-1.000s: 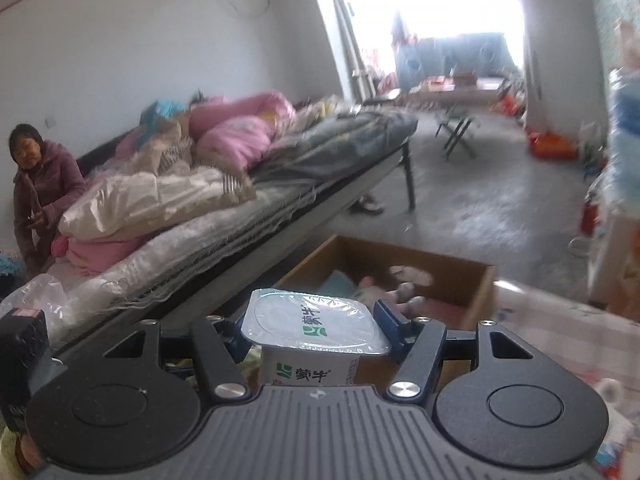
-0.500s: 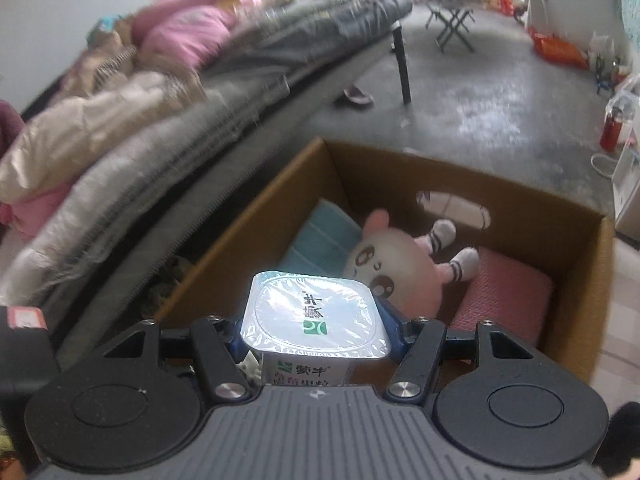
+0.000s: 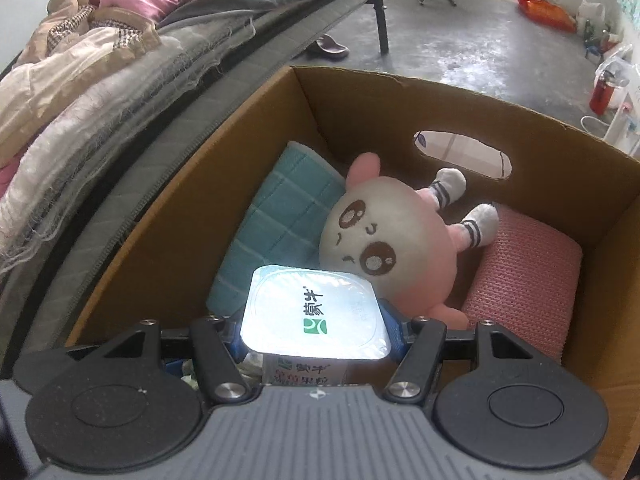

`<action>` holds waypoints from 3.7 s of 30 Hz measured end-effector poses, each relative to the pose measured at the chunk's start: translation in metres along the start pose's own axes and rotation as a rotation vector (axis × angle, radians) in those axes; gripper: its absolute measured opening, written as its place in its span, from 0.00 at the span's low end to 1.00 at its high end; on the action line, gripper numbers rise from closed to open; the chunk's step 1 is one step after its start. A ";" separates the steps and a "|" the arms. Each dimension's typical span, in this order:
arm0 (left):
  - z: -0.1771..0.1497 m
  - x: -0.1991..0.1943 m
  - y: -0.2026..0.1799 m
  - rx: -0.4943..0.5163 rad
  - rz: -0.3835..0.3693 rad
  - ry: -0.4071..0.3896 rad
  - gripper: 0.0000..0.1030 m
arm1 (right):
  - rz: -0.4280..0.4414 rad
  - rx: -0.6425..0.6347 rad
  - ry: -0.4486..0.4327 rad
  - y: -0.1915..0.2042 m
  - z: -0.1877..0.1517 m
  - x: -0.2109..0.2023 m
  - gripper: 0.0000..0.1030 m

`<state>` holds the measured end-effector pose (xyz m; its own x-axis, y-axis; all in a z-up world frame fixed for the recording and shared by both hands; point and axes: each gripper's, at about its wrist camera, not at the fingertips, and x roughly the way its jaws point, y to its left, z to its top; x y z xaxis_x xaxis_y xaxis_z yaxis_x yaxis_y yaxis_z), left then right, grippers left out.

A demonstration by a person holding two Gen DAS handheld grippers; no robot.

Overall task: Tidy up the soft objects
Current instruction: 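Open the left tool to drop the scrunchie while the right tool releases the yogurt cup, then move both open tools back over the bed, then grasp the red toothpaste tube with the right tool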

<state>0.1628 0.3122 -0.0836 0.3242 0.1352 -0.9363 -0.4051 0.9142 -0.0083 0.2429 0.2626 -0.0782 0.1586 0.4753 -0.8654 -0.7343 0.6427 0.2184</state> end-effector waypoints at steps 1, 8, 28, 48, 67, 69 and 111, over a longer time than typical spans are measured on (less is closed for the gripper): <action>0.000 -0.001 0.000 -0.003 -0.005 0.001 0.62 | -0.008 -0.006 0.000 0.001 0.000 0.001 0.63; -0.006 -0.002 0.000 -0.011 -0.015 0.025 0.65 | -0.017 -0.018 0.020 0.006 -0.003 0.002 0.64; -0.004 0.003 0.010 -0.043 -0.049 0.029 0.67 | -0.032 0.019 -0.030 -0.006 0.001 -0.022 0.71; -0.070 -0.121 -0.015 -0.040 -0.164 -0.284 0.92 | 0.132 0.070 -0.390 -0.066 -0.112 -0.231 0.95; -0.165 -0.197 -0.162 0.323 -0.483 -0.513 0.99 | -0.139 0.512 -0.757 -0.195 -0.378 -0.389 0.96; -0.173 -0.187 -0.185 0.369 -0.525 -0.504 0.99 | -0.146 0.570 -0.768 -0.205 -0.395 -0.383 0.96; -0.191 -0.069 -0.312 0.596 -0.522 -0.294 0.59 | -0.044 0.432 -0.254 -0.312 -0.325 -0.201 0.28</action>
<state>0.1033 -0.0556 -0.0837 0.5872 -0.3425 -0.7334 0.3506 0.9243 -0.1509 0.2258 -0.2288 -0.1190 0.3781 0.5390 -0.7527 -0.3916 0.8298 0.3976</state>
